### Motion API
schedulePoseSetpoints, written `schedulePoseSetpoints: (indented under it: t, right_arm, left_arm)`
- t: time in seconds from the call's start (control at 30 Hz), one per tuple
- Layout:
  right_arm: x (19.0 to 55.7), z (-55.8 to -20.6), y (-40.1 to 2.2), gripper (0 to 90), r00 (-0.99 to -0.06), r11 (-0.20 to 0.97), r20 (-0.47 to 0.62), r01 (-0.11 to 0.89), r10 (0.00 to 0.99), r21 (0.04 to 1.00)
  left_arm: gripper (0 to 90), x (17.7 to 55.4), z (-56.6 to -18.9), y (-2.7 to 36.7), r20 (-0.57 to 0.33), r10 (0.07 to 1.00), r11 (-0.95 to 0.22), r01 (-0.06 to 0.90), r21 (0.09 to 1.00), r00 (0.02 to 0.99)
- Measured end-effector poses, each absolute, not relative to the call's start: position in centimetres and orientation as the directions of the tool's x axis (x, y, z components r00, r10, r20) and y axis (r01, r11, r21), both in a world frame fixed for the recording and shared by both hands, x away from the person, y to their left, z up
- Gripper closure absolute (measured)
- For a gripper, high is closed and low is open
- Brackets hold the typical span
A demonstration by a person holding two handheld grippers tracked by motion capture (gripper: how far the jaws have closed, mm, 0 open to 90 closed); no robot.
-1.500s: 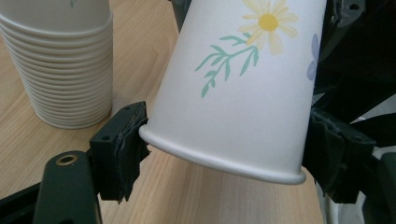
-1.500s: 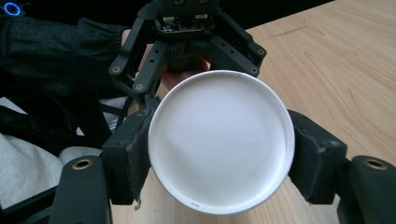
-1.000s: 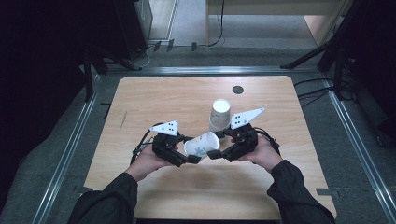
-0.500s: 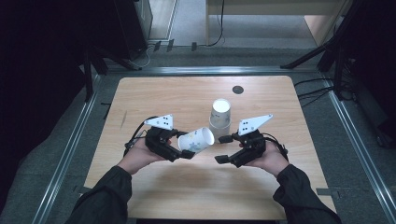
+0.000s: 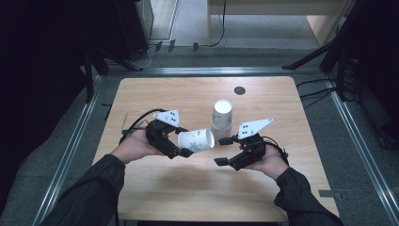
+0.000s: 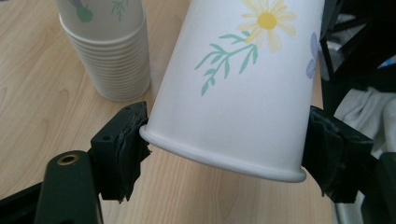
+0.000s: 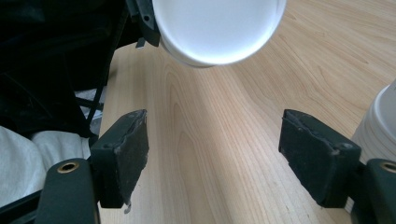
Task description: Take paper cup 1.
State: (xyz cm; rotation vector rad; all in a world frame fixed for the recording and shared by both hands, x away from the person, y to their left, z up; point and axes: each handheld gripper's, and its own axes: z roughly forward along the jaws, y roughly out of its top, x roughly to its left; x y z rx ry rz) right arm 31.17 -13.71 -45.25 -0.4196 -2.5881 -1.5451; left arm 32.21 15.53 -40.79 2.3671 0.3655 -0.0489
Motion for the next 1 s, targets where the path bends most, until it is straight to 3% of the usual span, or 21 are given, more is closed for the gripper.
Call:
schedulePoseSetpoints:
  t: [0.73, 1.0]
  right_arm:
    - [31.2, -45.8, -12.4, 23.9, -0.960, 0.449, 0.209, 0.273, 0.189, 0.851]
    - [31.5, -46.0, -11.7, 23.5, -0.959, 0.455, 0.207, 0.273, 0.192, 0.847]
  left_arm:
    - [22.0, 32.8, -41.0, 12.4, -0.103, 0.209, -0.873, 0.233, 0.429, 0.972]
    - [22.0, 32.8, -41.3, 11.3, -0.095, 0.189, -0.896, 0.211, 0.391, 0.977]
